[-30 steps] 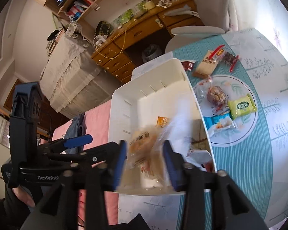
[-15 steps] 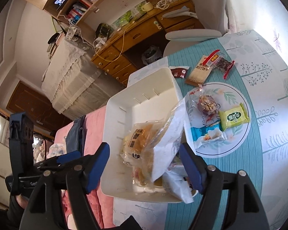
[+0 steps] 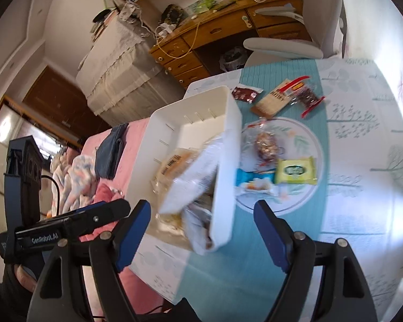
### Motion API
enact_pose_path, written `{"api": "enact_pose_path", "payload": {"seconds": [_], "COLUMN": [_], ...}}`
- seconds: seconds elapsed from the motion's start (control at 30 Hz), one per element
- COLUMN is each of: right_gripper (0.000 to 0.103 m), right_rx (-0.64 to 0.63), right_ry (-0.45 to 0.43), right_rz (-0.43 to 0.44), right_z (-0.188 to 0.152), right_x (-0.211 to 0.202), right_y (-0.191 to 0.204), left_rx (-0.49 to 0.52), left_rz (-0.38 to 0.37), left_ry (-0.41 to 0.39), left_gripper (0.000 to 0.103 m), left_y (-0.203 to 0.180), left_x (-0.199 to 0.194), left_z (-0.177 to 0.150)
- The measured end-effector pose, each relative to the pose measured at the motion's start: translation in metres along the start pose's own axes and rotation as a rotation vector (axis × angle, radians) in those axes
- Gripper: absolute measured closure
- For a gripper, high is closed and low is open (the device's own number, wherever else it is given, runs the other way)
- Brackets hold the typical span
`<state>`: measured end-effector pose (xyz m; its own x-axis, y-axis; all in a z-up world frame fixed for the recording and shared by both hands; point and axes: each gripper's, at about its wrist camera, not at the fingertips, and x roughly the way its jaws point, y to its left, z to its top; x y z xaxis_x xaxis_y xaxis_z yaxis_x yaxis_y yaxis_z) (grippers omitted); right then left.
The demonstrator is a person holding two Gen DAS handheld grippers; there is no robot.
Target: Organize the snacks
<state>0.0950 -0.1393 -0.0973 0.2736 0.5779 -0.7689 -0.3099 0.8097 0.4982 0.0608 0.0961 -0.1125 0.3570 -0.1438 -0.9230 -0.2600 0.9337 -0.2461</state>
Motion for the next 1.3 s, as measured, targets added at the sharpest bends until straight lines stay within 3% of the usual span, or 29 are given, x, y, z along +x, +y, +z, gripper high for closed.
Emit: {"api": "enact_pose_path", "payload": {"seconds": [0.3,0.6,0.97,1.3], "right_gripper": [0.023,0.023,0.023,0.023], "right_rx": [-0.083,-0.101,-0.136,-0.306], "right_ry": [-0.01,-0.068,-0.141,-0.153], "right_rz": [-0.044,-0.12,-0.196,-0.286], "right_z": [-0.009,-0.015,-0.002,0.014], "right_x": [-0.044,-0.07,-0.069,-0.045], "right_y": [-0.045,-0.085,-0.101,-0.101], "left_rx": [-0.029,-0.035,-0.005,-0.135], "left_rz": [-0.036,-0.047,-0.029,-0.021], "left_ry": [-0.08,-0.098,-0.028,-0.065], "left_gripper": [0.002,0.002,0.002,0.002], "left_y": [-0.067,-0.101,-0.119,-0.117], "left_x": [-0.002,-0.001,0.022,0.065], "left_z": [-0.035,-0.059,-0.068,-0.067]}}
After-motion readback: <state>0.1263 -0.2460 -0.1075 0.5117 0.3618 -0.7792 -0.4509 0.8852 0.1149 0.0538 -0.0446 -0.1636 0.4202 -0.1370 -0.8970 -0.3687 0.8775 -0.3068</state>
